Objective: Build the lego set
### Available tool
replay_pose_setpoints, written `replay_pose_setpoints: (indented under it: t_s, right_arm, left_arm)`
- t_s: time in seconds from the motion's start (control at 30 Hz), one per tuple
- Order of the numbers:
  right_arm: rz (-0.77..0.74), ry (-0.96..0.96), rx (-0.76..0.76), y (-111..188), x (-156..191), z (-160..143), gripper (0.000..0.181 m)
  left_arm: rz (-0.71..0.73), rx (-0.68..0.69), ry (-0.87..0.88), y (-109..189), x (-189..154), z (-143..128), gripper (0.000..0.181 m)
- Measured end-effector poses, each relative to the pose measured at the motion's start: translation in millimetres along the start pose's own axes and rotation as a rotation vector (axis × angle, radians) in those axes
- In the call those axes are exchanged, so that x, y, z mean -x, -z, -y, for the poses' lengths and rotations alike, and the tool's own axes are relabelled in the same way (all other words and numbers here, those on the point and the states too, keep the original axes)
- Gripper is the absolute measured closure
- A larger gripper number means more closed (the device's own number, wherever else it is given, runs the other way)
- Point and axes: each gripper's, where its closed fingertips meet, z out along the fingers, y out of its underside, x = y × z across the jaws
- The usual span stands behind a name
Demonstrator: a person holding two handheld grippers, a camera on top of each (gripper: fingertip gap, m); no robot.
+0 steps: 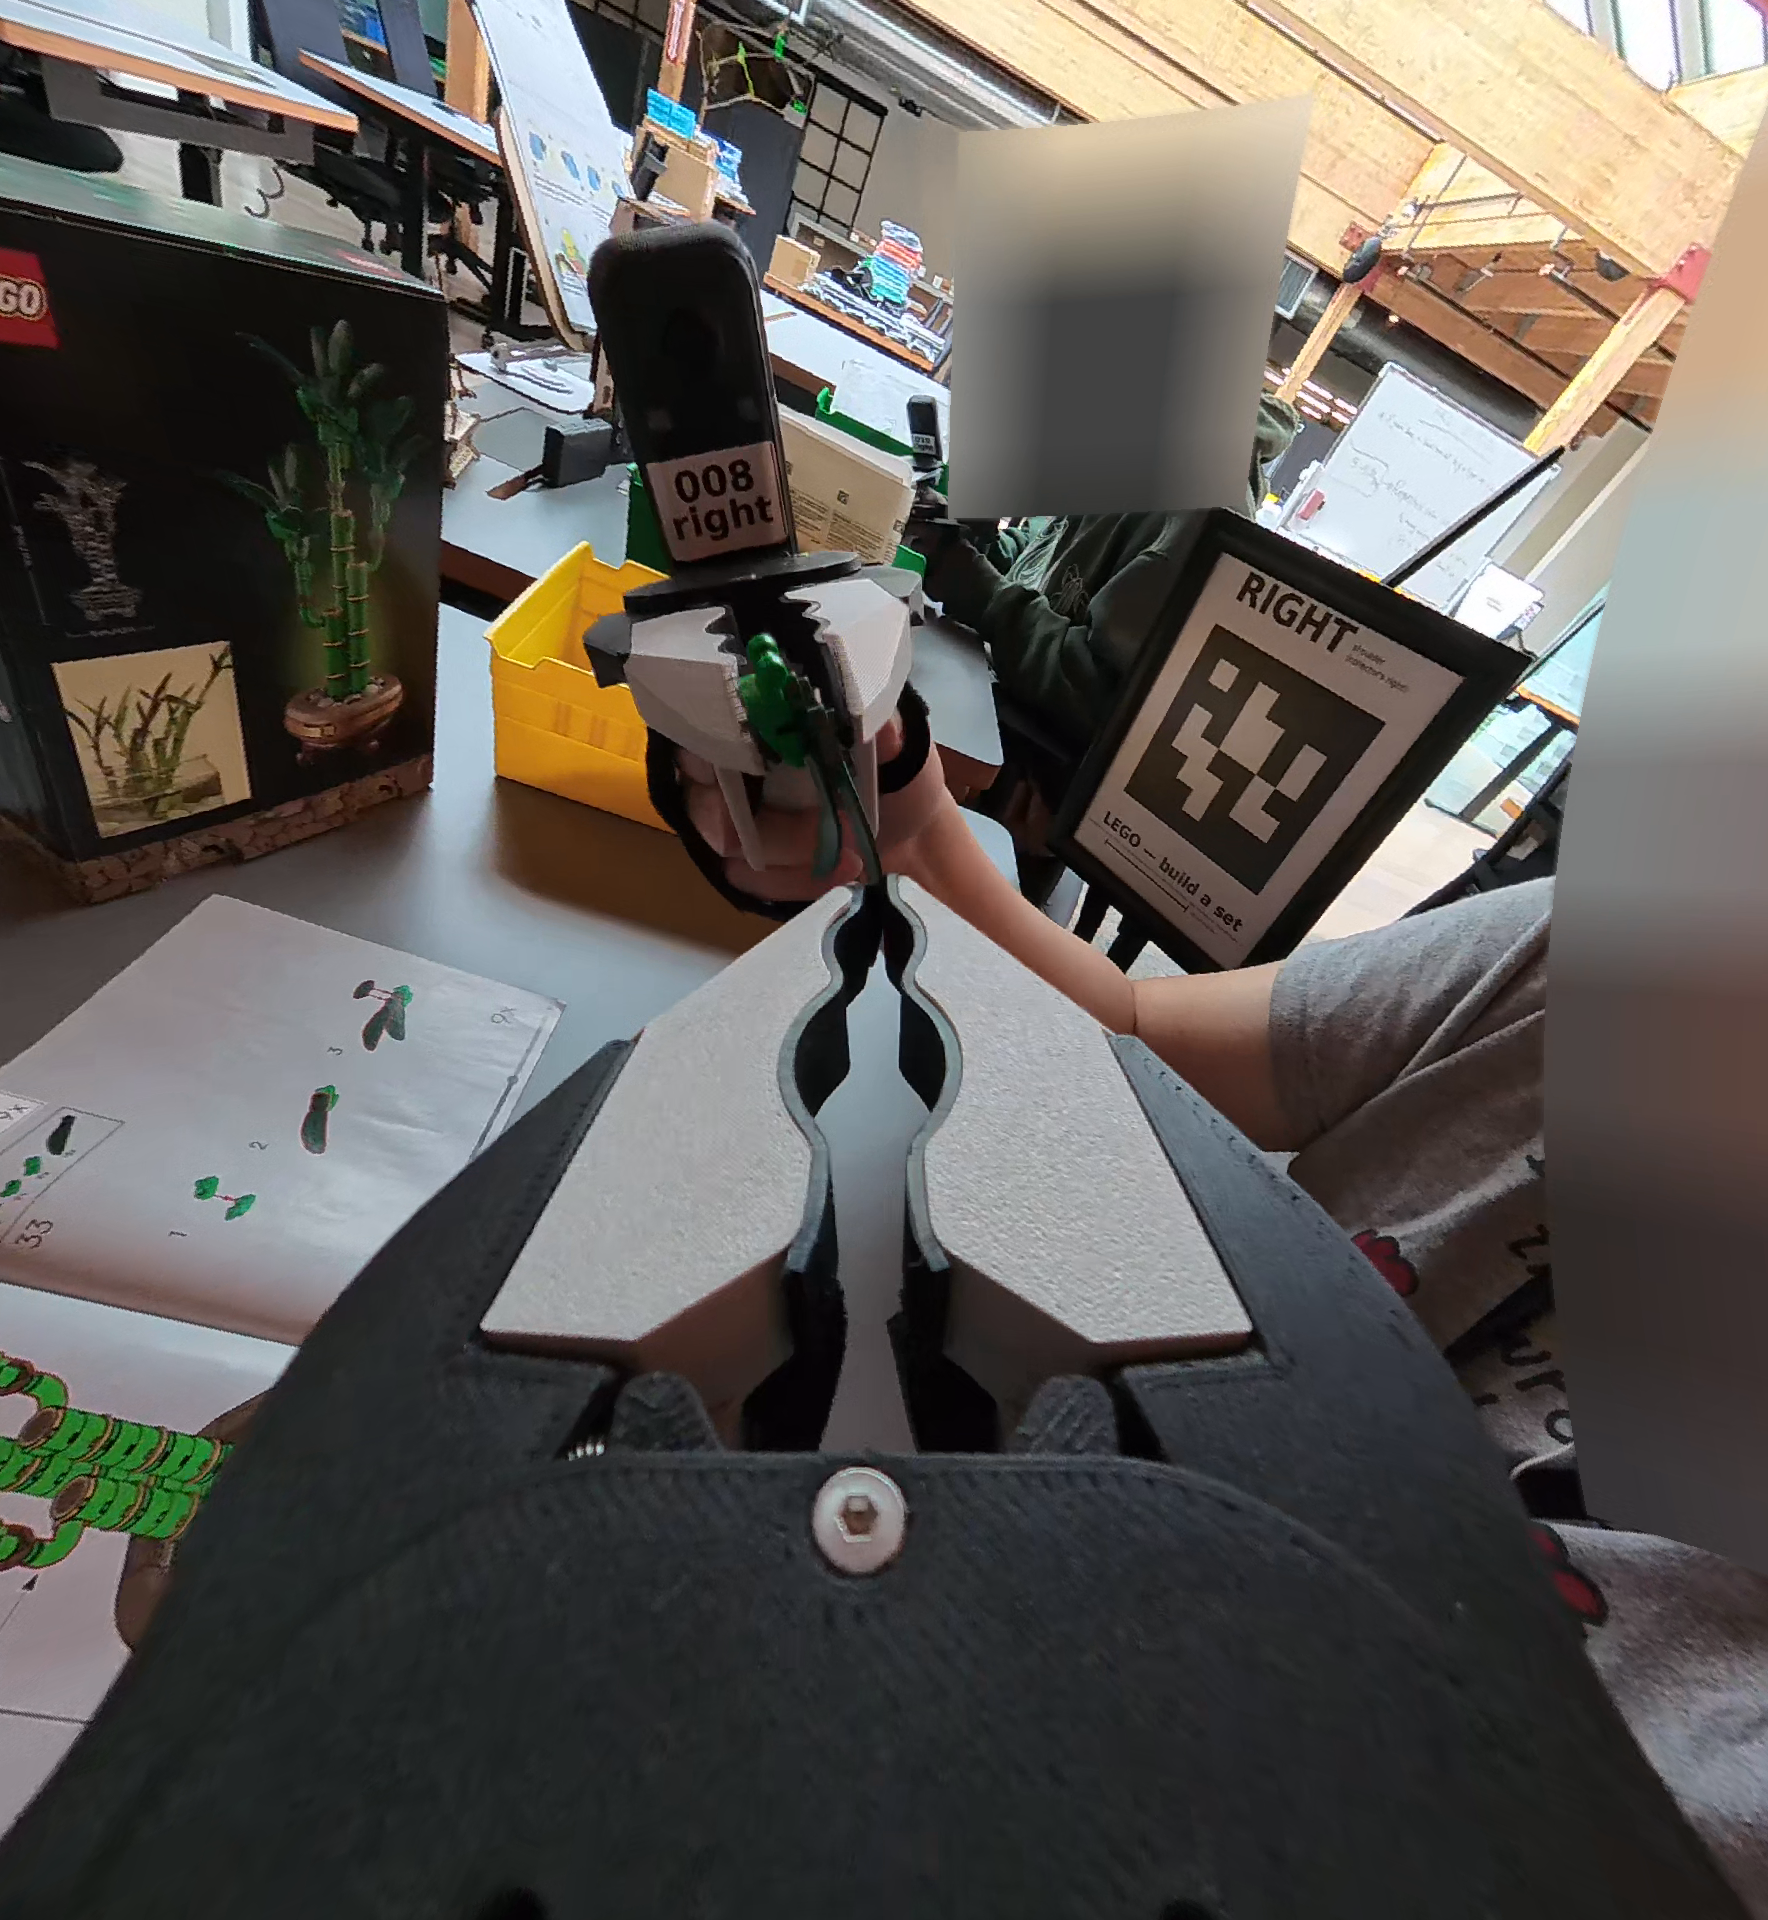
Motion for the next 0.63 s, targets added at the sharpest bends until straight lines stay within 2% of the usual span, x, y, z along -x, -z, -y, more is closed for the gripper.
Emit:
replay_pose_setpoints:
  t_s: [0.07, 0.1, 0.2, 0.37, 0.5, 0.63]
  right_arm:
    - [0.035, 0.011, 0.005, -2, 3, -3, 0.169]
    - [0.049, -0.002, 0.013, -2, 4, -4, 0.160]
    - [0.124, -0.018, 0.056, 2, 14, -11, 0.145]
    - [0.234, 0.313, 0.297, 5, 26, -70, 0.124]
    - [0.381, 0.344, 0.331, -1, 46, -88, 0.131]
    - [0.513, 0.327, 0.351, 10, 63, -94, 0.162]
  left_arm:
    - [-0.037, 0.012, 0.018, 3, -5, -2, 0.181]
    - [-0.061, 0.029, 0.031, 5, -8, -5, 0.181]
    - [-0.221, 0.133, 0.130, 12, -28, -23, 0.181]
    - [-0.464, 0.310, 0.250, 18, -53, -55, 0.181]
    - [-0.603, 0.390, 0.293, 11, -66, -68, 0.181]
    - [-0.691, 0.427, 0.310, 8, -74, -74, 0.181]
